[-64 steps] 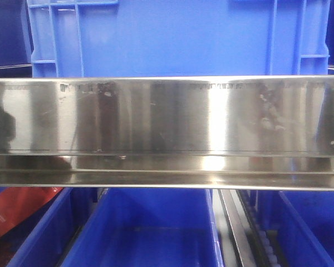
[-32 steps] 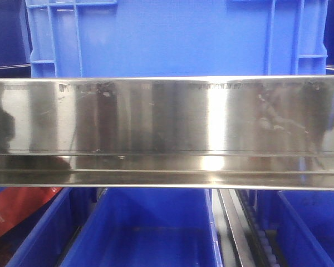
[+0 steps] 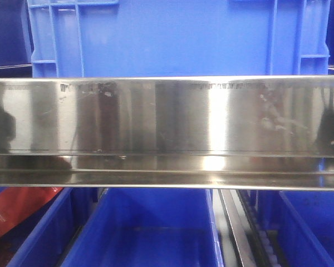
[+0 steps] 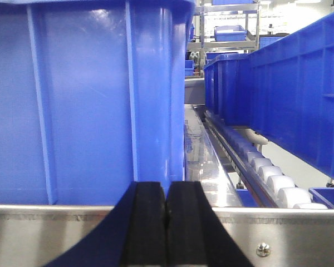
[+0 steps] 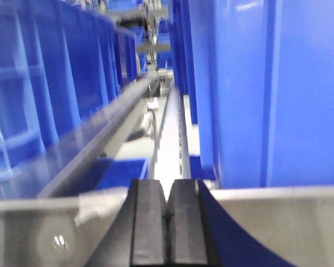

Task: Place valve from conveyor to right shelf box

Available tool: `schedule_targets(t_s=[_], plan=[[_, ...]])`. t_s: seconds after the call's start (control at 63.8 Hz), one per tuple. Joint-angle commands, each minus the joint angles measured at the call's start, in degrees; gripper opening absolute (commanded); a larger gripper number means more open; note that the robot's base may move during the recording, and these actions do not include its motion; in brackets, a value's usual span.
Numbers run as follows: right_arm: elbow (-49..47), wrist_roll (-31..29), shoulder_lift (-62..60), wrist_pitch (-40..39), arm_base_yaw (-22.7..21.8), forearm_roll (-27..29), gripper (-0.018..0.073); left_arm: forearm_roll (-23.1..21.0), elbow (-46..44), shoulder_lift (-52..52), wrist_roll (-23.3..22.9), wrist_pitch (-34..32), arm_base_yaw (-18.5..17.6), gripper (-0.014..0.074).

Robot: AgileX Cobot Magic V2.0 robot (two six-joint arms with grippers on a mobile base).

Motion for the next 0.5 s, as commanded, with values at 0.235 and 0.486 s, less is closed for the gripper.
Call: schedule_targets(t_s=[0.235, 0.486], plan=[[0.2, 0.3, -0.3, -2.9, -0.4, -3.1, -0.0163, -0.1, -0.1, -0.3, -0.4, -1.3, 0.1, -0.0111], [0.2, 0.3, -0.3, -2.9, -0.4, -3.1, -0.0163, -0.1, -0.1, -0.3, -0.4, -1.3, 0.1, -0.0111]])
